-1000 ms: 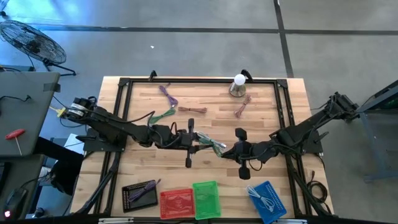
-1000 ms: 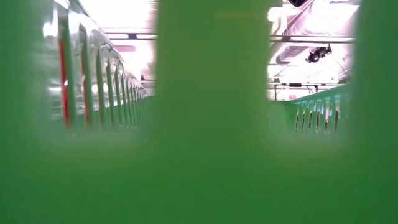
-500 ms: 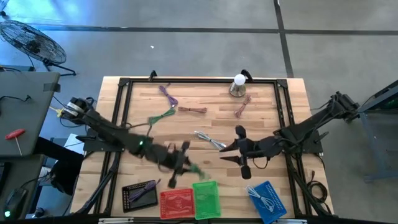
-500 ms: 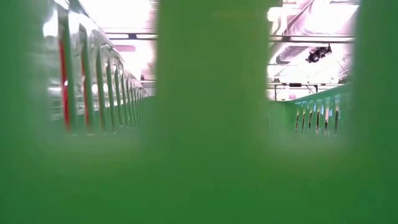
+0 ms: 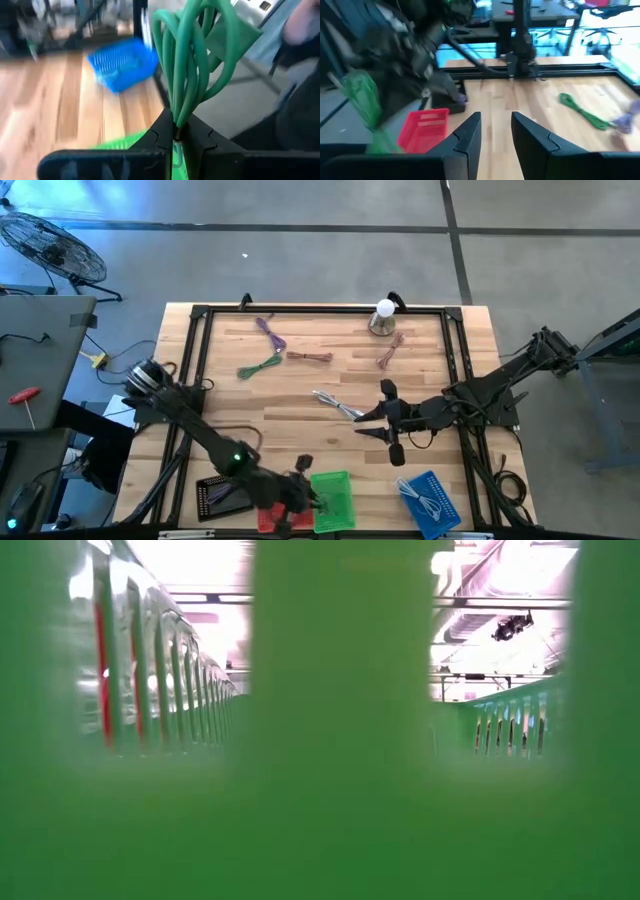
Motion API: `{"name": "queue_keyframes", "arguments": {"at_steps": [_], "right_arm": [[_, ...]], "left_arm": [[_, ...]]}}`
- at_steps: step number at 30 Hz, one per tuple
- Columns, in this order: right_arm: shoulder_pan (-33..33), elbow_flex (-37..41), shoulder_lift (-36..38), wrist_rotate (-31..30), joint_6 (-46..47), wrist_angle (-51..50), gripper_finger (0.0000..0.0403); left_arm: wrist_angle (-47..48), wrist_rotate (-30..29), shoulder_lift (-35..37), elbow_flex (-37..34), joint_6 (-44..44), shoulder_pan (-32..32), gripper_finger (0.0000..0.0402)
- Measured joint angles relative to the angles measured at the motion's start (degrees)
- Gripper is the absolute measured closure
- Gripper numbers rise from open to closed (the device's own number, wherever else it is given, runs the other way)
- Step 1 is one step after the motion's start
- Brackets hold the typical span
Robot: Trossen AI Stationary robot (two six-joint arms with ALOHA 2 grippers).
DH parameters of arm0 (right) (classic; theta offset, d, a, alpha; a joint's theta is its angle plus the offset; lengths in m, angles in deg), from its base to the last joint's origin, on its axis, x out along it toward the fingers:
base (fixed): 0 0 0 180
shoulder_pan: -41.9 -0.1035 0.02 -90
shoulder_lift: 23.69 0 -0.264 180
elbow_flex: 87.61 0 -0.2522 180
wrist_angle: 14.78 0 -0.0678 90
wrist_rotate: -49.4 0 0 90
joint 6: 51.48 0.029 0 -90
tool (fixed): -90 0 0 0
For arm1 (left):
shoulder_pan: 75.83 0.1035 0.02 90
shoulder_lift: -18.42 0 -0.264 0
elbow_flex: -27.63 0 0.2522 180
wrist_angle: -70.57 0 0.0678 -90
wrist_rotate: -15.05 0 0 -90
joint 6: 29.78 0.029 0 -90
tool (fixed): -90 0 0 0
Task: Pick & Place USB Port
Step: Put the right green charger cable into the green bin
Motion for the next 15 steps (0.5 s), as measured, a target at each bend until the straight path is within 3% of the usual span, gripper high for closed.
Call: {"name": "queue_keyframes", "arguments": {"at_steps": [6, 15], "right_arm": [[-0.3, 0.0, 0.0, 4.9, 2.4, 0.0, 0.0304], [-2.4, 0.0, 0.0, 7.8, 1.6, -0.9, 0.0304]], "left_arm": [[-1.7, 0.0, -7.2, 4.3, -4.2, 0.9, 0.0392], [-4.3, -4.3, -11.5, 4.2, -13.3, 1.7, 0.0392]]}}
